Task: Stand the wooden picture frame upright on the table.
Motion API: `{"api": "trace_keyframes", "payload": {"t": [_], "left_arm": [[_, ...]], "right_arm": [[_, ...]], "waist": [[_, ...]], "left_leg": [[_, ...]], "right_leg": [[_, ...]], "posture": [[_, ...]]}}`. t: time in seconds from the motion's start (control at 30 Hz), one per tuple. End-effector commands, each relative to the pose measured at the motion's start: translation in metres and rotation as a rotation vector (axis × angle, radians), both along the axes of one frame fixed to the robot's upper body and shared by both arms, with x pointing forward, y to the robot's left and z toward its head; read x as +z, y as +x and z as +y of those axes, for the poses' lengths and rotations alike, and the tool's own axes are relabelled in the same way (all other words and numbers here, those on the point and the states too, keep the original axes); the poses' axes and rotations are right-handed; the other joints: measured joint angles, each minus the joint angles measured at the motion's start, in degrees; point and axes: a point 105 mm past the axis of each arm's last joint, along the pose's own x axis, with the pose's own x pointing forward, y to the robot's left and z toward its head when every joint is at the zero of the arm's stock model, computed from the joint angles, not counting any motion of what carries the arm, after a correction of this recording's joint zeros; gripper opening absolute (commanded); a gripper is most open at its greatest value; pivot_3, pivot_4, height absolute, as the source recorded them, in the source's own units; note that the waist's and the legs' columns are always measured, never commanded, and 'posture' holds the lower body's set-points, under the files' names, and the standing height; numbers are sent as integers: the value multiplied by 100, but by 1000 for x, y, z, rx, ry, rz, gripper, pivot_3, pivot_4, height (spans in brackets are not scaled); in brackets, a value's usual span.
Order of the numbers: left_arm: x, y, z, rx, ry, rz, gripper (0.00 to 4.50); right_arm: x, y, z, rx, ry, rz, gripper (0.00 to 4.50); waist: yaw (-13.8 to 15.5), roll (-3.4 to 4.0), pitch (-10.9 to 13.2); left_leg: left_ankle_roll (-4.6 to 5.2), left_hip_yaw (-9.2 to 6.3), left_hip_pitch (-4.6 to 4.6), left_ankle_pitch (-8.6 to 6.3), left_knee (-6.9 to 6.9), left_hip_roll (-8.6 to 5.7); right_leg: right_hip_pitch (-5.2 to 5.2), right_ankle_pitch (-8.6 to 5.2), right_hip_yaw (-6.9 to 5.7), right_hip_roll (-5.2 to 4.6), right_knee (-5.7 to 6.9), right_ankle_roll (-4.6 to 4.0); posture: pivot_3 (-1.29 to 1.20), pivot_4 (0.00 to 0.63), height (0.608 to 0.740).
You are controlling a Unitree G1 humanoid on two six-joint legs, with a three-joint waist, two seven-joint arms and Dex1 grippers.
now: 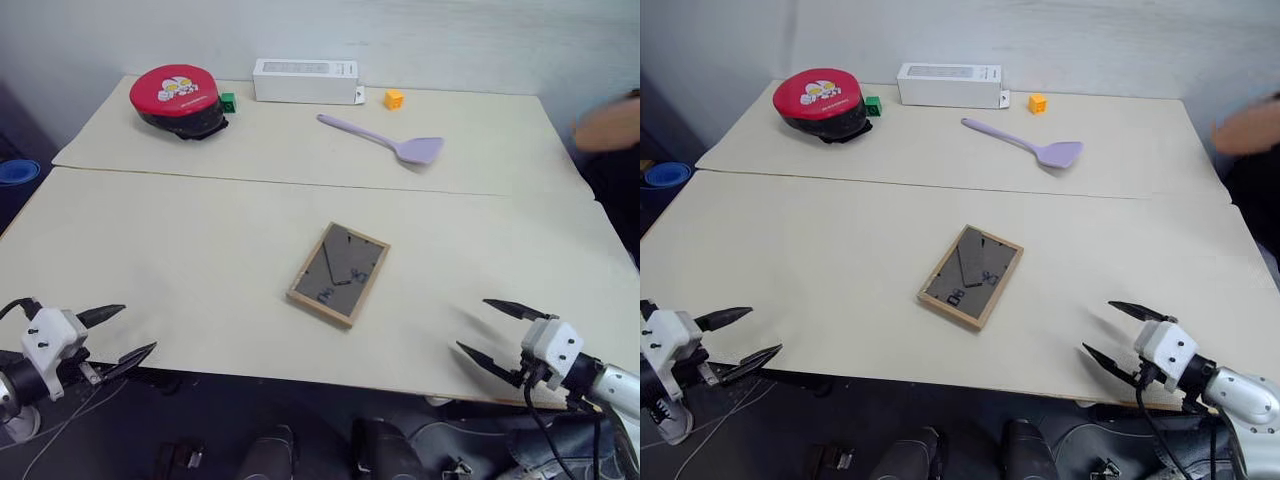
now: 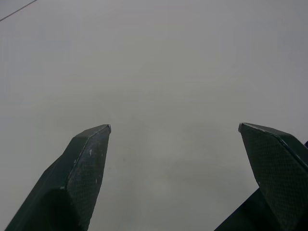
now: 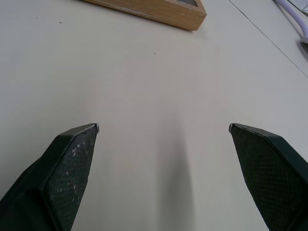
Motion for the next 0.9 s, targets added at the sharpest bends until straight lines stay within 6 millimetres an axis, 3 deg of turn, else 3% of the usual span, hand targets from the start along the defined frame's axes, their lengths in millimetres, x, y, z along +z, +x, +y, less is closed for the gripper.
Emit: {"api": "trace_keyframes", "payload": {"t": [0.03, 0.13, 0.23, 0.4, 0.6, 0.63, 0.77, 0.9], "left_arm": [[11, 9, -14, -37, -54, -17, 4500], [20, 21, -41, -112, -122, -10, 4500], [31, 54, -83, -188, -154, -36, 4098], [32, 108, -133, -237, -133, -33, 2676], [16, 145, -169, -282, -97, -4, 734], [13, 147, -175, -303, -95, 8, 424], [5, 144, -196, -385, -95, 34, 424], [-7, 129, -210, -467, -89, 83, 424]], "right_arm": [[6, -3, 17, 48, 47, -23, 4472], [10, -5, 43, 127, 116, 19, 4472], [19, 7, 67, 142, 167, 33, 3903], [21, 38, 89, 110, 113, 33, 2216], [19, 72, 100, 67, 43, -23, 33], [17, 77, 103, 68, 36, -23, 0], [18, 87, 114, 75, 42, -42, 0], [18, 91, 127, 102, 71, -37, 0]], "waist": [[15, 0, 0], [42, 1, 0], [108, 1, 0], [107, -2, -2], [56, -3, -1], [58, -3, -1], [56, -5, -1], [45, -4, -1]], "left_leg": [[0, 0, 1, 0, 0, 0], [-2, -1, 2, 0, 0, 2], [-3, -1, 3, 1, 3, 1], [-7, -3, -2, 2, 19, -10], [-13, 26, -16, 7, 20, -6], [-13, 34, -19, 8, 21, -6], [-14, 50, -27, 8, 27, -1], [-15, 62, -31, 9, 28, 2]], "right_leg": [[1, 0, 0, 0, -1, 0], [2, 0, -1, 0, 3, 1], [2, 1, 0, 0, 5, 2], [-4, 4, -1, 2, 36, 8], [-35, 5, 0, 19, 59, 9], [-44, 5, 0, 20, 65, 9], [-64, 5, 6, 24, 78, 10], [-75, 6, 27, 26, 82, 11]], "posture": [[0, 150, 740], [0, 150, 740], [0, 150, 740], [0, 150, 740], [0, 150, 740], [0, 150, 740], [0, 150, 740], [0, 150, 740]]}}
